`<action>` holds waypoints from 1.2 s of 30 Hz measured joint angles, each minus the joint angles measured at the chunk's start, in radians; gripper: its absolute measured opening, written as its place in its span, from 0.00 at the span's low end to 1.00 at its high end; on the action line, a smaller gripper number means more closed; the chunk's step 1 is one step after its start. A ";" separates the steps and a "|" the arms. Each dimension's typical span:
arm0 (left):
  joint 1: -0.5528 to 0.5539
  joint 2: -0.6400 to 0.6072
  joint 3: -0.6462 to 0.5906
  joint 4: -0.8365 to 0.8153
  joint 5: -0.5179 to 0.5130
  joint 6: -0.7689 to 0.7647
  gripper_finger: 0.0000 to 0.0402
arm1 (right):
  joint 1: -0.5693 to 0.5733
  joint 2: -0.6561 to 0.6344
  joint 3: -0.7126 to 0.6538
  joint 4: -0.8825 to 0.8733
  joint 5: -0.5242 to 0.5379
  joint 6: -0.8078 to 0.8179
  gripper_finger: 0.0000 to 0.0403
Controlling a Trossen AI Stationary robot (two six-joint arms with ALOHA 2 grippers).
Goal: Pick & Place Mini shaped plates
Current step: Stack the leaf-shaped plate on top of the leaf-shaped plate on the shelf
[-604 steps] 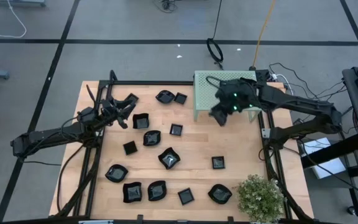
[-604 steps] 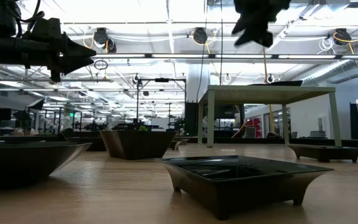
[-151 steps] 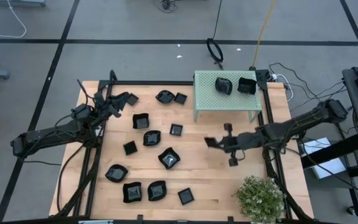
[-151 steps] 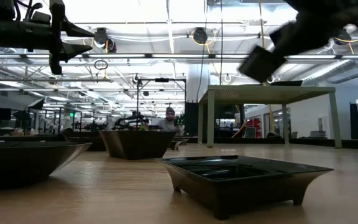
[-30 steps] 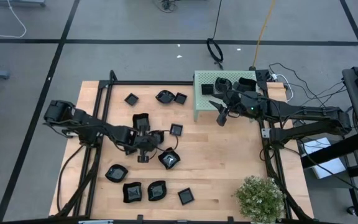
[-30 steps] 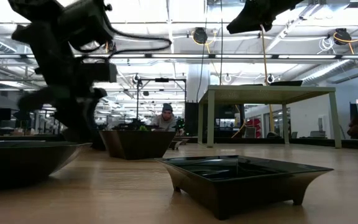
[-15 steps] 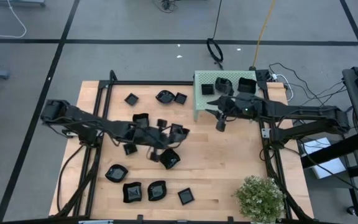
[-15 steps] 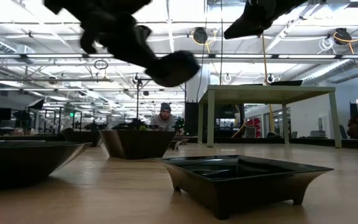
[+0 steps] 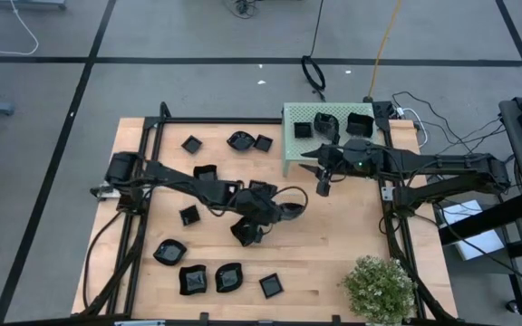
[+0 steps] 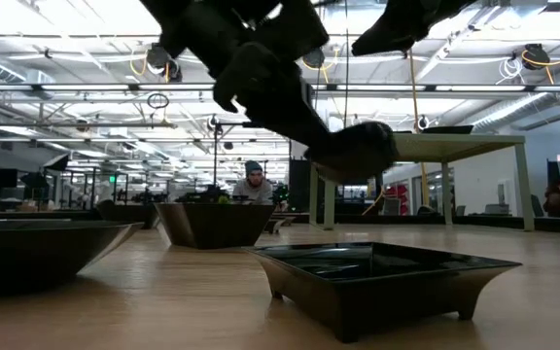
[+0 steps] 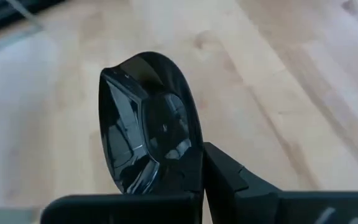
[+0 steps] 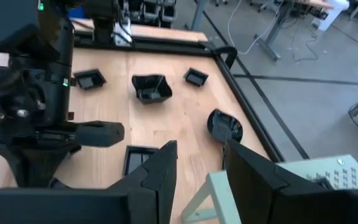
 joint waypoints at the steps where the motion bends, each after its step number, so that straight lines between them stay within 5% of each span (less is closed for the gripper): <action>1: 0.003 0.007 0.000 -0.001 0.014 -0.014 0.02 | 0.000 -0.001 0.000 -0.006 0.000 0.000 0.31; 8: 0.018 0.031 0.000 -0.007 -0.102 -0.009 0.05 | 0.000 -0.002 0.000 -0.032 0.001 0.000 0.31; 29: 0.037 0.101 0.000 0.121 -0.105 -0.096 0.09 | 0.000 -0.002 0.000 -0.040 0.001 0.001 0.31; 36: 0.026 0.064 0.000 0.139 -0.105 -0.147 0.23 | 0.000 -0.002 0.000 -0.042 0.001 0.001 0.31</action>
